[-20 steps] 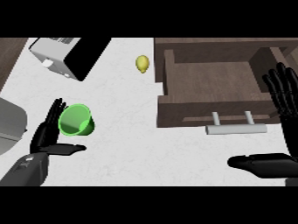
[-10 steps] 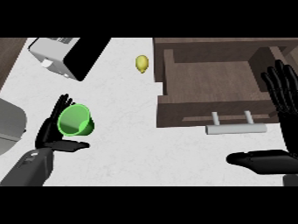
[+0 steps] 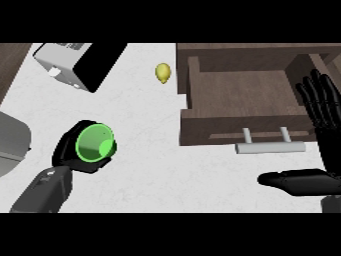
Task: Pick up the cup, place it into the drawer and close the drawer
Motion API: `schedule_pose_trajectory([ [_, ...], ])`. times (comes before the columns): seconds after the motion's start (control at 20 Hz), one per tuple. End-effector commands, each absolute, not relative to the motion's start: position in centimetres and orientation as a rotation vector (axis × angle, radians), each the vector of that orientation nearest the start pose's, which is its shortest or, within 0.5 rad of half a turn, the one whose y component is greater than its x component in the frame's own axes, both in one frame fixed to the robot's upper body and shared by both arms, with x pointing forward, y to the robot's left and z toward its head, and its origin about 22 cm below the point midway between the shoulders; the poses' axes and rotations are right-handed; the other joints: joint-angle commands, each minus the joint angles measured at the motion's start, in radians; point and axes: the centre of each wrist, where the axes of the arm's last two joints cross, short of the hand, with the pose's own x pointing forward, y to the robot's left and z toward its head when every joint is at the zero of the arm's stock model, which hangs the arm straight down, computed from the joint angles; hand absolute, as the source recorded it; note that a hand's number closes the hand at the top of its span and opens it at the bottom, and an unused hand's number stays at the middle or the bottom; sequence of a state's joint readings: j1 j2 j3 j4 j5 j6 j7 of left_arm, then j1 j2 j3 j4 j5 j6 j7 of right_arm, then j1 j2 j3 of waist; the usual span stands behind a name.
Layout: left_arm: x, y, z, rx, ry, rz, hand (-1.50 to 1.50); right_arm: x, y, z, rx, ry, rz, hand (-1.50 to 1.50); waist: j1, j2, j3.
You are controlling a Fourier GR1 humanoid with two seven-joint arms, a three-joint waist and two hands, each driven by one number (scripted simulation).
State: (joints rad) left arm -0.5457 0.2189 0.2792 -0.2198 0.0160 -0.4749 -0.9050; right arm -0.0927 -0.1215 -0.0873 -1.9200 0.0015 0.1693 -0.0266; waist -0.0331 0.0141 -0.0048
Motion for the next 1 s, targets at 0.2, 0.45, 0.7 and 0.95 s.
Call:
schedule_pose_trajectory([
  [0.2, 29.5, 28.8, -12.8, -0.603, -1.821, 0.142, 1.5, 24.6, -27.1, 10.8, -0.042, -2.008, 0.253, -1.5, 0.004, 0.0, 0.0],
  [0.45, 29.4, 28.7, -12.8, -0.404, -1.944, 0.252, 1.5, 23.5, -26.7, 11.7, -0.042, -2.005, 0.272, -1.5, 0.011, -0.009, 0.002],
  [0.7, 28.6, 32.1, -12.3, -0.214, -2.013, 0.356, 1.5, 23.9, -27.3, 9.7, -0.056, -2.008, 0.265, -1.5, 0.014, -0.006, 0.002],
  [0.95, 30.8, 29.6, -10.9, -0.299, -2.083, 0.331, 1.5, 24.2, -26.1, 11.3, -0.079, -2.021, 0.247, -1.5, 0.023, -0.011, 0.003],
])
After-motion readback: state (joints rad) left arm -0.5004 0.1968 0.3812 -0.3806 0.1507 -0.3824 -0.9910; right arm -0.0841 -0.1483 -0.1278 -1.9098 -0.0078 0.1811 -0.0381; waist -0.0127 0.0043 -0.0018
